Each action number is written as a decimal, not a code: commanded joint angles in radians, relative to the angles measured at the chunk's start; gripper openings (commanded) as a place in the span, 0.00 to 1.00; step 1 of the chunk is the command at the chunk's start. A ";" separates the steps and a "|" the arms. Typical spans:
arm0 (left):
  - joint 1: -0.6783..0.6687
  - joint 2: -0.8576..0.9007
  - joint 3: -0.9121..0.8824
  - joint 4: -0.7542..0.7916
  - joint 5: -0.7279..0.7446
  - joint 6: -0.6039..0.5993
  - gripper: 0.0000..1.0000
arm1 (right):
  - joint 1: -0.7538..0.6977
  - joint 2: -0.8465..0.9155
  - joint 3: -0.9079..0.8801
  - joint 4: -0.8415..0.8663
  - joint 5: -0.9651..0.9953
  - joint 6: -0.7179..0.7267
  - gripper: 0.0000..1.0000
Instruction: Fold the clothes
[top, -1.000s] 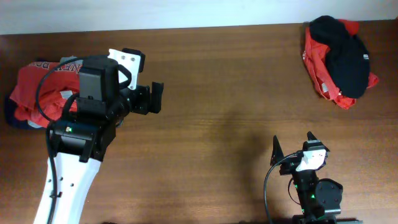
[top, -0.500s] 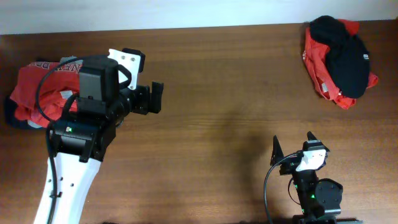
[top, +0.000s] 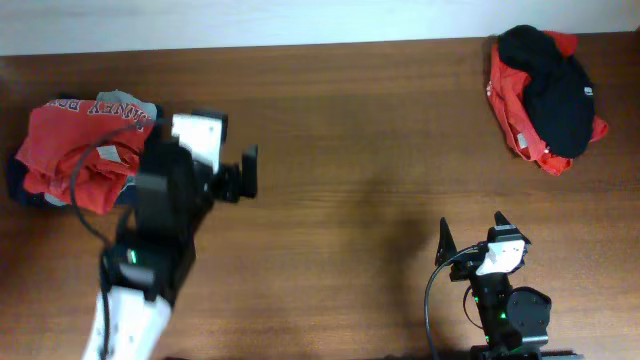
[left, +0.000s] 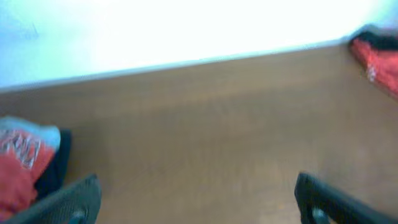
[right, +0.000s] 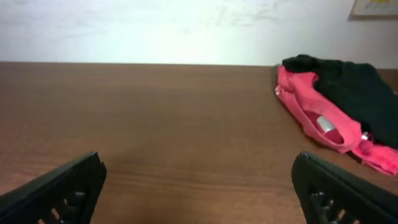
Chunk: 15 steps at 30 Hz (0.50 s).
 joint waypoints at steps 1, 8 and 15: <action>-0.001 -0.153 -0.215 0.132 0.011 0.015 0.99 | -0.006 -0.011 -0.006 -0.004 0.012 0.012 0.99; 0.048 -0.465 -0.529 0.253 0.023 0.011 0.99 | -0.006 -0.011 -0.006 -0.004 0.012 0.012 0.99; 0.117 -0.713 -0.705 0.249 0.098 0.011 0.99 | -0.006 -0.011 -0.006 -0.004 0.012 0.012 0.99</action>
